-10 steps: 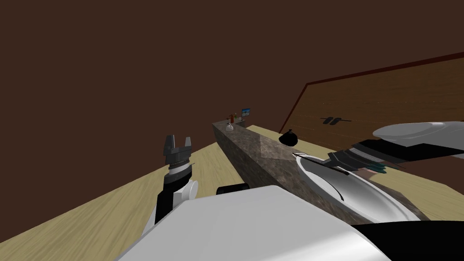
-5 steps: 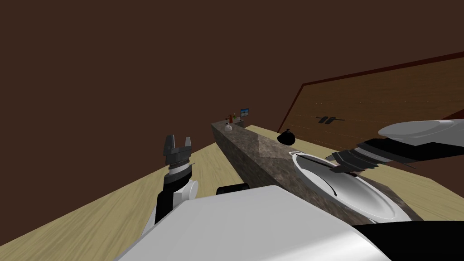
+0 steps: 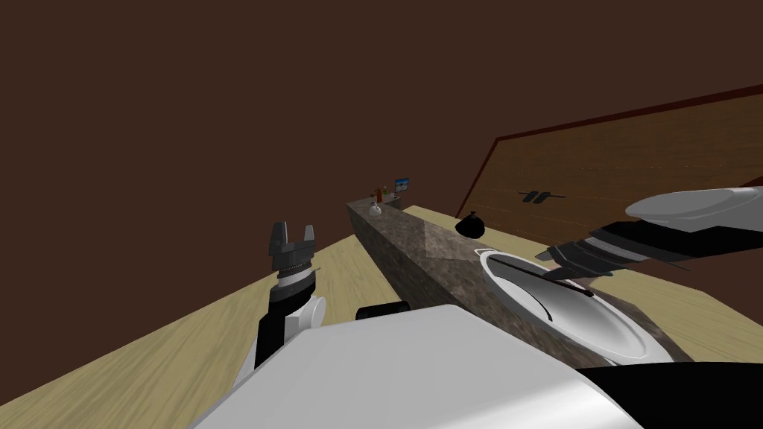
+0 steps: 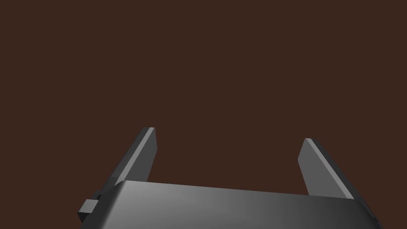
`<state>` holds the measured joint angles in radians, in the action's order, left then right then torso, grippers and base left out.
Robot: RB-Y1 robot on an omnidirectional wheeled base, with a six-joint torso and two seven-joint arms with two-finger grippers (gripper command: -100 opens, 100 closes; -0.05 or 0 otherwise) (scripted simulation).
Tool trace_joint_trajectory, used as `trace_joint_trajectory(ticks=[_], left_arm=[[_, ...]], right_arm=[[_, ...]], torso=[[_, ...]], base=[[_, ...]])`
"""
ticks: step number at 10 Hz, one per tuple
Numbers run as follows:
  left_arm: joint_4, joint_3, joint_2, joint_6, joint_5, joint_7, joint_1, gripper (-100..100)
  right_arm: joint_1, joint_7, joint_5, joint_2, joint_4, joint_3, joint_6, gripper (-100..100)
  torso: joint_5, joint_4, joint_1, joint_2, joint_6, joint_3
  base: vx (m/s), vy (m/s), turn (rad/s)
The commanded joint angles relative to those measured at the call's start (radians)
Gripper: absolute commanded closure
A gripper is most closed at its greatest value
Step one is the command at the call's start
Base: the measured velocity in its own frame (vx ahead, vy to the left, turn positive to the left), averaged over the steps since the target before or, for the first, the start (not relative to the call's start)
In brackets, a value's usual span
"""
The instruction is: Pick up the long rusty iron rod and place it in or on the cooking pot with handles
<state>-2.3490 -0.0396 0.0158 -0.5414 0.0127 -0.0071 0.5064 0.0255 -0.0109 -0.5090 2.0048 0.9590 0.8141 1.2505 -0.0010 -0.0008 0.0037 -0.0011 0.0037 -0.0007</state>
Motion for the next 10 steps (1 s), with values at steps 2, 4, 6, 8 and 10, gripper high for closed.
trace_joint_trajectory(ticks=[2, 4, 6, 8, 10], left_arm=[[0.0, 0.0, 0.0, 0.0, 0.0, 0.0, 0.0, 0], [0.0, 0.0, 0.0, 0.0, 0.0, 0.0, 0.0, 0], [0.0, 0.0, 0.0, 0.0, 0.0, 0.0, 0.0, 0], [0.0, 0.0, 0.0, 0.0, 0.0, 0.0, 0.0, 0], [0.0, 0.0, 0.0, 0.0, 0.0, 0.0, 0.0, 0]], right_arm=[[-0.009, 0.0, 0.036, 0.058, 0.03, 0.018, 0.022, -100], [-0.012, -0.003, 0.049, 0.075, 0.038, 0.026, 0.024, -100], [-0.013, -0.002, 0.05, 0.077, 0.038, 0.026, 0.029, 0], [-0.013, -0.002, 0.05, 0.078, 0.038, 0.026, 0.029, 0], [-0.013, -0.002, 0.05, 0.078, 0.038, 0.026, 0.029, 0]], torso=[[0.0, 0.0, 0.0, 0.0, 0.0, 0.0], [0.0, 0.0, 0.0, 0.0, 0.0, 0.0], [0.0, 0.0, 0.0, 0.0, 0.0, 0.0], [0.0, 0.0, -0.001, 0.0, 0.0, 0.0], [0.0, 0.0, -0.001, 0.0, 0.0, 0.0]], base=[[0.0, 0.0, 0.0], [0.002, 0.002, -0.005], [0.0, 0.0, 0.0], [0.0, 0.0, 0.0], [0.0, 0.0, 0.0]])
